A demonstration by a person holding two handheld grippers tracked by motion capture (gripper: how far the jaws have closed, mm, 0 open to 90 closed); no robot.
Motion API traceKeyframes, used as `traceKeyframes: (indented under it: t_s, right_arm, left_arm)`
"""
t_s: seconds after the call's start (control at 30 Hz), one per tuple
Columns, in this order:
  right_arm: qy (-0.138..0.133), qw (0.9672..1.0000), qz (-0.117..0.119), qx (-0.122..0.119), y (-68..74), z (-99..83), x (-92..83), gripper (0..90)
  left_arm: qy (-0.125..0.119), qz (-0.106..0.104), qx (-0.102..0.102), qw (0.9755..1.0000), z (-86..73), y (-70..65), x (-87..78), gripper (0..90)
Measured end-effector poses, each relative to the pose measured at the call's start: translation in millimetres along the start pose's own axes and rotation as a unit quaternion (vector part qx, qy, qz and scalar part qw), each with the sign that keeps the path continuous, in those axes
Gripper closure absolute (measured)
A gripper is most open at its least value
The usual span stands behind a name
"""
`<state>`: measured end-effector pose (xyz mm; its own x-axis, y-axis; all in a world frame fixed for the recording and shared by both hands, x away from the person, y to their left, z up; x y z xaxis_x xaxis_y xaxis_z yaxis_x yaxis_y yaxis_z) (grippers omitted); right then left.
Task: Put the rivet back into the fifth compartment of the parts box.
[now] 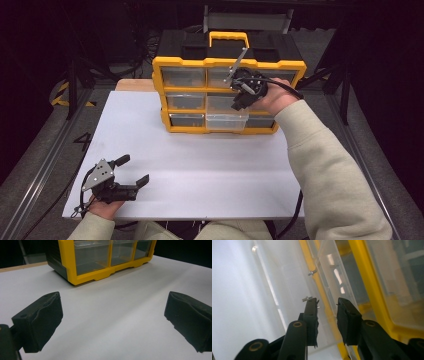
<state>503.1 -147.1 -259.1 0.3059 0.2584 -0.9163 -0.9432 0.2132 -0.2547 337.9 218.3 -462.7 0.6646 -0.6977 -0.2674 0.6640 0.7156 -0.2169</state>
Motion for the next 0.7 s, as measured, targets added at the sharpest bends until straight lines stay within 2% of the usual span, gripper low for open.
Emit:
traceKeyframes:
  t_s: [0.1, 0.13, 0.2, 0.3, 0.33, 0.4, 0.5, 0.53, 0.57, 0.6, 0.63, 0.67, 0.7]
  right_arm:
    - [-0.045, 0.9987, -0.022, 0.011, 4.9, -7.5, -15.8, 61.3]
    - [-0.056, 0.9981, -0.022, 0.013, 6.6, -10.0, -18.8, 59.3]
    - [-0.077, 0.9964, -0.030, 0.022, 12.1, -17.4, -25.1, 50.6]
    - [-0.111, 0.9923, -0.042, 0.036, 21.1, -29.8, -30.8, 41.7]
    - [-0.128, 0.9895, -0.046, 0.049, 26.6, -39.1, -33.0, 37.1]
    - [-0.135, 0.9883, -0.047, 0.055, 28.7, -42.6, -33.8, 35.7]
    - [-0.176, 0.9808, -0.054, 0.066, 38.0, -57.7, -37.4, 30.5]
    - [-0.206, 0.9749, -0.053, 0.064, 43.6, -67.3, -38.2, 28.5]
    - [-0.206, 0.9749, -0.053, 0.064, 43.6, -67.3, -38.2, 28.5]
    - [-0.215, 0.9730, -0.053, 0.065, 45.8, -70.9, -38.1, 27.0]
    - [-0.239, 0.9670, -0.060, 0.064, 51.2, -81.6, -36.2, 25.6]
    - [-0.247, 0.9651, -0.061, 0.064, 53.0, -85.3, -35.1, 24.5]
    - [-0.247, 0.9651, -0.061, 0.064, 53.0, -85.3, -35.1, 24.5]
  left_arm:
    - [-0.001, 0.001, -0.001, 1.0000, 0.0, 0.1, -0.2, 2.8]
    - [0.000, 0.001, -0.001, 1.0000, -0.2, 0.0, -0.2, 2.8]
    - [0.000, 0.001, 0.000, 1.0000, -0.3, 0.2, -0.6, 2.8]
    - [-0.001, 0.002, -0.001, 1.0000, -0.2, -0.4, -0.4, 2.8]
    - [0.000, 0.001, 0.001, 1.0000, -0.2, -0.6, -0.1, 2.7]
    - [0.000, 0.001, 0.002, 1.0000, -0.1, -0.4, 0.1, 2.7]
    - [-0.001, 0.004, 0.000, 1.0000, 0.1, -0.2, 0.0, 2.8]
    - [-0.002, 0.005, 0.000, 1.0000, 0.2, 0.0, -0.2, 2.8]
    - [-0.002, 0.005, 0.000, 1.0000, 0.2, 0.0, -0.2, 2.8]
    - [-0.002, 0.005, 0.000, 1.0000, 0.1, 0.1, -0.2, 2.8]
    - [-0.001, 0.005, 0.000, 1.0000, -0.1, 0.0, -0.1, 2.8]
    - [-0.001, 0.005, 0.000, 1.0000, -0.2, -0.2, 0.0, 2.8]
    - [-0.001, 0.005, 0.000, 1.0000, -0.2, -0.2, 0.0, 2.8]
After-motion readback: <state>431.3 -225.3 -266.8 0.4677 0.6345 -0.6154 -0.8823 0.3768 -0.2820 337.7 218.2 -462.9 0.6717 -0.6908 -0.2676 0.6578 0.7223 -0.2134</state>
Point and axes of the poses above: each handheld gripper's, and its own axes: x roughly forward along the jaws, z roughly out of its top, y roughly to its left, the point moved 3 cm from there along x, roughly forward along the jaws, and after that the axes turned 9 degrees about -x, right-handed, at the moved point
